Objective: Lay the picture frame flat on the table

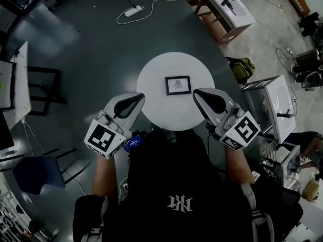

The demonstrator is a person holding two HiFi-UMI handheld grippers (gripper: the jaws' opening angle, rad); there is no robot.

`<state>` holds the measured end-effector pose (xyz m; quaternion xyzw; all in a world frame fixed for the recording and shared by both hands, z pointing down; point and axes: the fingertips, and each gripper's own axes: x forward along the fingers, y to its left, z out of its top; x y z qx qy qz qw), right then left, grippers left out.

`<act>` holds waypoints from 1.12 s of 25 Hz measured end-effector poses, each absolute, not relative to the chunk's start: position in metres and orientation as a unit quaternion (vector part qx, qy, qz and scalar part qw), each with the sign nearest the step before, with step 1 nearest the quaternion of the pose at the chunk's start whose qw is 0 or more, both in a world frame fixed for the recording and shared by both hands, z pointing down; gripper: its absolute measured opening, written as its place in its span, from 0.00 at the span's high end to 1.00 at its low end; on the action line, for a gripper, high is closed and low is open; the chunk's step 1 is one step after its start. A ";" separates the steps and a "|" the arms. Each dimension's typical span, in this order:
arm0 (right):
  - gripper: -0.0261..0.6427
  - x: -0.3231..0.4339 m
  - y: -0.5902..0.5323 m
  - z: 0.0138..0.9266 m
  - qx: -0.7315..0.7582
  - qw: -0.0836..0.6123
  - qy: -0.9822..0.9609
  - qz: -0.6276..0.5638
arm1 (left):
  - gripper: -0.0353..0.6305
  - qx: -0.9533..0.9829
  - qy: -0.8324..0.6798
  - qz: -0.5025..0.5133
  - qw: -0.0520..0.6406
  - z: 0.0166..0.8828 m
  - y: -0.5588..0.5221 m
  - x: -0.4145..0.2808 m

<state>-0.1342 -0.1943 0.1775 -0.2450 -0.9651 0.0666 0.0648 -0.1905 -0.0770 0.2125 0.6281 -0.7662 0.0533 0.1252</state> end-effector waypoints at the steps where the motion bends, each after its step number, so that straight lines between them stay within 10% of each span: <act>1: 0.96 -0.128 -0.190 0.173 -0.247 0.063 -0.965 0.067 | 0.94 0.632 -0.763 0.049 0.123 0.206 -0.073 -0.185; 28: 0.96 0.068 -0.194 0.183 -0.309 0.035 -0.944 0.106 | 0.94 0.657 -0.738 0.062 0.140 0.209 -0.108 0.022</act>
